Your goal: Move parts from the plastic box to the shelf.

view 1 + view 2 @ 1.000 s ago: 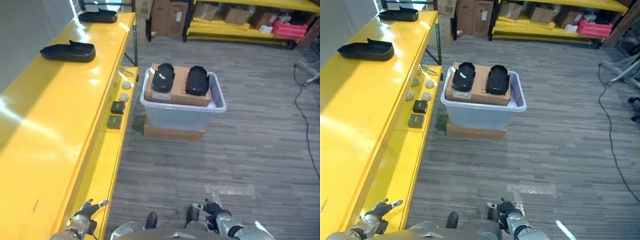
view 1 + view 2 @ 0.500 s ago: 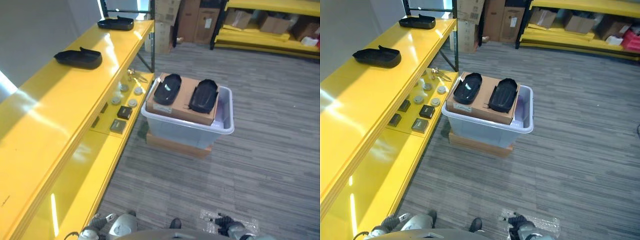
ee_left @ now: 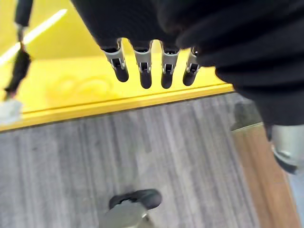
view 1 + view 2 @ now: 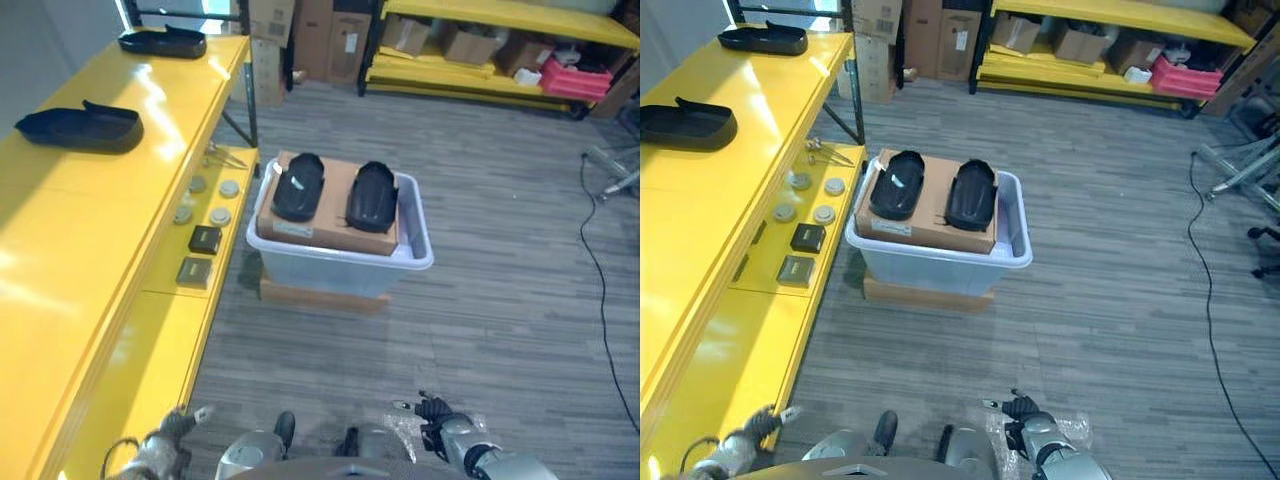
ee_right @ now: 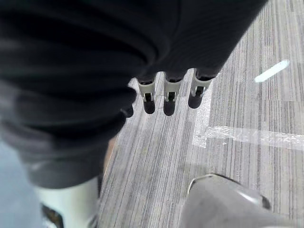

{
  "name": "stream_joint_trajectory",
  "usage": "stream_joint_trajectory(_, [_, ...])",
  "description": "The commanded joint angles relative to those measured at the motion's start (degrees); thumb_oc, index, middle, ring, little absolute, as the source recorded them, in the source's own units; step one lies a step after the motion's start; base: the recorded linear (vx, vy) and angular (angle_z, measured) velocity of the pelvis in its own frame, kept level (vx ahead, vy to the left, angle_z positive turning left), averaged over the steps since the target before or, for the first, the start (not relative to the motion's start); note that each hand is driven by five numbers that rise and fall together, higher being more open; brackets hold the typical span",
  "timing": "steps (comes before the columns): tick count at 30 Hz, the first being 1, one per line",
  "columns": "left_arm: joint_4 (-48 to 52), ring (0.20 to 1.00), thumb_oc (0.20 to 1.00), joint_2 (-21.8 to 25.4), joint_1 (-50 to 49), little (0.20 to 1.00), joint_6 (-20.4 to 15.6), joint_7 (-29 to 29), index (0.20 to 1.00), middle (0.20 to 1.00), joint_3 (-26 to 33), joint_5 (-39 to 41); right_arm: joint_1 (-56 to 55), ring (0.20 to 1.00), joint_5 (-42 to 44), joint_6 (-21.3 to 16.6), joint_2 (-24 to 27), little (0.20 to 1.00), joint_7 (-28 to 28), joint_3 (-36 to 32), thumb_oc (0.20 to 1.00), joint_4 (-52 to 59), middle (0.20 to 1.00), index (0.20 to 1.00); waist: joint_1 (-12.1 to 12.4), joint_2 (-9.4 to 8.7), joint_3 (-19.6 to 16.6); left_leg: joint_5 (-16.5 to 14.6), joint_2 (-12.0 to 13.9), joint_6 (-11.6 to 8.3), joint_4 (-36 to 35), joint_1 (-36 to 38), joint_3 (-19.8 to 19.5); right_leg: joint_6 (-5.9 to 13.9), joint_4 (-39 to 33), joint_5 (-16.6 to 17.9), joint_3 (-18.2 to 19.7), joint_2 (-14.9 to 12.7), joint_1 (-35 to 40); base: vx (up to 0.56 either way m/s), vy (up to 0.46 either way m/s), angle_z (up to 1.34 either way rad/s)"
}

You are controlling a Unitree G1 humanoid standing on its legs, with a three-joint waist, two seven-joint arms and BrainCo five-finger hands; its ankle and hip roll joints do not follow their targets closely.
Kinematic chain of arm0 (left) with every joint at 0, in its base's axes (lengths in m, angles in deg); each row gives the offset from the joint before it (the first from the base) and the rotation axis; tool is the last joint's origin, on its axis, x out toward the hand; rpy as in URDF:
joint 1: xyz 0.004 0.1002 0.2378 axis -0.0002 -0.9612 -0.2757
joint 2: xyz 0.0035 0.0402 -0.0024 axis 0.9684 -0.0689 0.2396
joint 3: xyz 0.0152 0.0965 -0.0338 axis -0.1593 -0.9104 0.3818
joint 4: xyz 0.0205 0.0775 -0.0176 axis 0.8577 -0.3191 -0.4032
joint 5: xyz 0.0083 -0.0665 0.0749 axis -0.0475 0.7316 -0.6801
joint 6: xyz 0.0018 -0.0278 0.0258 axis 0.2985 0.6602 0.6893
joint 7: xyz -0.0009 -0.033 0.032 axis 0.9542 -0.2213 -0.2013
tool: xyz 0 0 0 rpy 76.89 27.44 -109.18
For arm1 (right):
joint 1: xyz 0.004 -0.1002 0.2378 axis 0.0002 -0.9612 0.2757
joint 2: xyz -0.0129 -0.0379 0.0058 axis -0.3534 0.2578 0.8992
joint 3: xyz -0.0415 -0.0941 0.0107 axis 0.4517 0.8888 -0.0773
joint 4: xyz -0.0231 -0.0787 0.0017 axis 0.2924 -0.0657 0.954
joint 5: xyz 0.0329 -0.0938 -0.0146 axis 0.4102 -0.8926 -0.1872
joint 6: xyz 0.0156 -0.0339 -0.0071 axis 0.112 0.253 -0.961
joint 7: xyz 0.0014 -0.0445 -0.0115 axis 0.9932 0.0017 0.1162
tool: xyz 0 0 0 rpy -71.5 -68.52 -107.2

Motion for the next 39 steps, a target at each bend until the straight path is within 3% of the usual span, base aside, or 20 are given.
stream_joint_trajectory(1, [-0.29,1.0,1.0,-0.02,-0.3,1.0,-1.09,-1.67,1.0,1.0,1.2,0.73,-0.05,1.0,0.8,0.02,1.35,1.0,-0.7,-1.0,1.0,-0.79,1.0,1.0,1.83,0.09,-0.3,-4.3,3.21,-2.16,-0.02,1.09,-6.04,1.79,-19.76,7.75,0.7,-2.65,7.33,0.27,-0.264,0.29])
stream_joint_trajectory(4, [0.51,1.0,1.0,-0.61,1.41,1.0,-1.53,-1.84,1.0,1.0,-0.29,0.3,-1.19,1.0,0.88,0.35,1.2,1.0,-0.83,-1.11,1.0,-2.21,1.0,1.0,0.81,-0.42,-0.88,-5.27,4.47,-3.3,-1.36,2.36,-7.31,2.86,-27.11,10.49,4.92,-3.08,7.4,0.22,-0.245,0.18])
stream_joint_trajectory(5, [0.6,1.0,1.0,-1.39,2.1,1.0,-1.46,-1.55,1.0,1.0,-1.16,-0.13,-1.79,1.0,0.83,0.55,0.83,1.0,-0.52,-1.27,1.0,-3.01,1.0,1.0,0.59,-0.78,-1.33,-5.32,4.87,-3.97,-1.11,2.15,-7.6,2.91,-27.8,9.22,5.15,-2.72,8.49,0.19,-0.26,0.36])
stream_joint_trajectory(9, [-0.57,1.0,1.0,-2.69,3.02,1.0,-1.28,-1.44,1.0,1.0,-2.19,-0.56,-2.95,1.0,-1.12,0.83,0.12,1.0,0.1,0.58,1.0,-4.13,1.0,1.0,-0.44,-1.07,-2.81,-3.54,8.68,-6.57,-4.6,2.83,-8.05,1.95,-28.2,7.5,2.72,-0.86,9.64,0.14,-0.266,0.37])
stream_joint_trajectory(12, [-0.24,1.0,1.0,-2.96,3.74,1.0,-1.21,-1.44,1.0,1.0,-2.61,-0.38,-3.33,1.0,-0.96,0.69,0.61,1.0,-0.02,0.82,1.0,-4.09,1.0,1.0,-0.95,-1.1,-3.1,-3.28,9.33,-7.48,-3.79,1.65,-8.77,1.2,-29.37,7.21,1.07,-0.13,10.51,0.09,-0.176,0.36])
stream_joint_trajectory(14, [1.24,1.0,1.0,-3.87,4.78,1.0,-1.65,-1.04,1.0,1.0,-3.5,0.09,-3.16,1.0,-0.1,0.44,1.42,1.0,-0.06,0.75,1.0,-4.0,1.0,1.0,-1.55,-1.44,-2.62,-4.04,8.89,-8.5,1.24,-0.86,-8.08,0.66,-33.46,7.78,-0.82,-0.23,13.33,0.1,-0.144,0.16])
stream_joint_trajectory(16, [1.87,1.0,1.0,-4.28,5.05,1.0,-1.99,-0.99,1.0,1.0,-3.97,0.04,-2.69,1.0,-0.46,0.43,1.82,1.0,0.18,1.34,1.0,-3.94,1.0,1.0,-1.71,-1.55,-2.37,-4.37,8.64,-8.51,1.91,-1.37,-6.91,0.99,-35.35,8.07,-1.41,-0.54,14.98,0.08,-0.022,0.03])
stream_joint_trajectory(18, [2.71,1.0,1.0,-4.66,5.46,1.0,-1.98,-0.82,1.0,1.0,-5.06,-0.51,-2.43,1.0,-0.49,0.4,2.53,1.0,0.01,1.16,1.0,-3.56,1.0,1.0,-2.24,-0.84,-2.59,-0.65,9.93,-8.3,-3.52,-3.31,-2.0,1.47,-36.31,7.69,-2.25,-0.46,16.0,0.09,0.108,0.17])
stream_joint_trajectory(19, [2.93,1.0,1.0,-4.75,5.58,1.0,-1.94,-0.41,1.0,1.0,-5.45,-1.03,-2.08,1.0,0.09,0.24,2.78,1.0,-0.32,0.67,1.0,-3.05,1.0,1.0,-2.29,-0.42,-2.76,0.67,9.23,-7.87,-5.9,-4.72,0.61,1.67,-36.49,7.53,-2.51,-0.27,16.44,0.09,0.095,0.39])
stream_joint_trajectory(20, [2.93,1.0,1.0,-4.76,5.57,1.0,-1.93,-0.4,1.0,1.0,-5.46,-1.04,-2.11,1.0,0.09,0.25,2.79,1.0,-0.33,0.66,1.0,-3.04,1.0,1.0,-2.08,-0.46,-2.72,0.77,9.27,-7.85,-6.19,-4.45,0.83,1.68,-36.46,7.47,-2.31,-0.3,16.45,0.18,0.241,0.36])
stream_joint_trajectory(21, [1.72,1.0,1.0,-4.71,5.76,1.0,-1.77,-0.33,1.0,1.0,-5.81,-2.42,-0.75,1.0,1.39,-0.19,2.87,1.0,-0.27,-0.51,1.0,-2.35,1.0,1.0,-1.84,-0.12,-3.18,0.15,6.67,-6.67,-5.61,-4.04,1.94,2.25,-34.91,6.68,-0.97,-0.69,16.54,0.13,0.197,0.1])
stream_joint_trajectory(22, [1.7,1.0,1.0,-4.72,5.78,1.0,-1.79,-0.33,1.0,1.0,-5.81,-2.42,-0.74,1.0,1.39,-0.19,2.87,1.0,-0.26,-0.51,1.0,-2.34,1.0,1.0,-1.75,-0.14,-3.16,0.1,6.64,-6.64,-5.54,-4.03,2.04,2.27,-34.83,6.63,-0.87,-0.73,16.49,0.19,0.298,-0.34])
stream_joint_trajectory(26, [0.18,1.0,1.0,-3.79,5.23,1.0,-1.67,-0.09,1.0,1.0,-5.55,-3.04,-0.02,1.0,1.08,-0.26,2.22,1.0,-0.06,-0.89,1.0,-1.89,1.0,1.0,-1.67,-0.81,-3.27,-1.8,5.16,-4.36,-3.48,-2.12,3.93,3.23,-23.71,6.58,1.34,-3.12,13.4,0.12,0.201,-0.76])
stream_joint_trajectory(29, [-0.01,1.0,1.0,-3.08,5.13,1.0,-1.47,-0.18,1.0,1.0,-5.09,-2.54,0.5,1.0,1.26,-0.45,2.07,1.0,-0.71,-0.84,1.0,-0.09,1.0,1.0,-2.28,-0.35,-2.11,-2.2,4.86,-3.09,-2.62,-1.05,3.33,3.34,-17.02,7.45,3.93,-2.02,10.06,0.1,0.183,-0.39])
stream_joint_trajectory(31, [-1.38,1.0,1.0,-2.64,4.86,1.0,-1.37,-0.21,1.0,1.0,-5.25,-3.31,0.2,1.0,1.79,-0.53,1.89,1.0,-0.82,-1.03,1.0,-0.16,1.0,1.0,-2.85,-0.45,-2.52,-1.81,5.05,-3.11,-5.49,0.62,2.6,2.61,-24.55,7.62,5.08,-0.75,9.65,0.13,0.028,-0.02])
stream_joint_trajectory(33, [-1.38,1.0,1.0,-2.65,4.85,1.0,-1.37,-0.21,1.0,1.0,-5.25,-3.31,0.19,1.0,1.79,-0.53,1.89,1.0,-0.82,-1.03,1.0,-0.16,1.0,1.0,-2.86,-0.4,-2.45,-1.79,5.13,-3.13,-5.63,0.81,2.57,2.58,-24.72,7.68,5.02,-0.68,9.86,0.09,-0.017,0.07])
stream_joint_trajectory(35, [-2.2,1.0,1.0,-2.53,4.59,1.0,-1.3,-0.46,1.0,1.0,-4.99,-3.08,-0.32,1.0,1.47,-0.79,1.23,1.0,-1.43,-0.66,1.0,-0.05,1.0,1.0,-3.19,-0.79,-2.52,-1.44,5.24,-3.45,-7.11,1.49,2.47,2.74,-32.08,9.36,4.28,-0.86,10.05,0.14,-0.065,0.17])
stream_joint_trajectory(39, [-2.62,1.0,1.0,-3.19,3.24,1.0,-1.37,-0.84,1.0,1.0,-3.83,-2.26,-1.34,1.0,1.45,-1.38,0.42,1.0,-1.91,-0.34,1.0,1.95,1.0,1.0,-3.24,-1.53,-3.2,-1.67,6.12,-4.2,-7.77,1.73,2.51,2.5,-34.88,9.26,4.04,-0.04,12.12,0.11,-0.087,0.29])
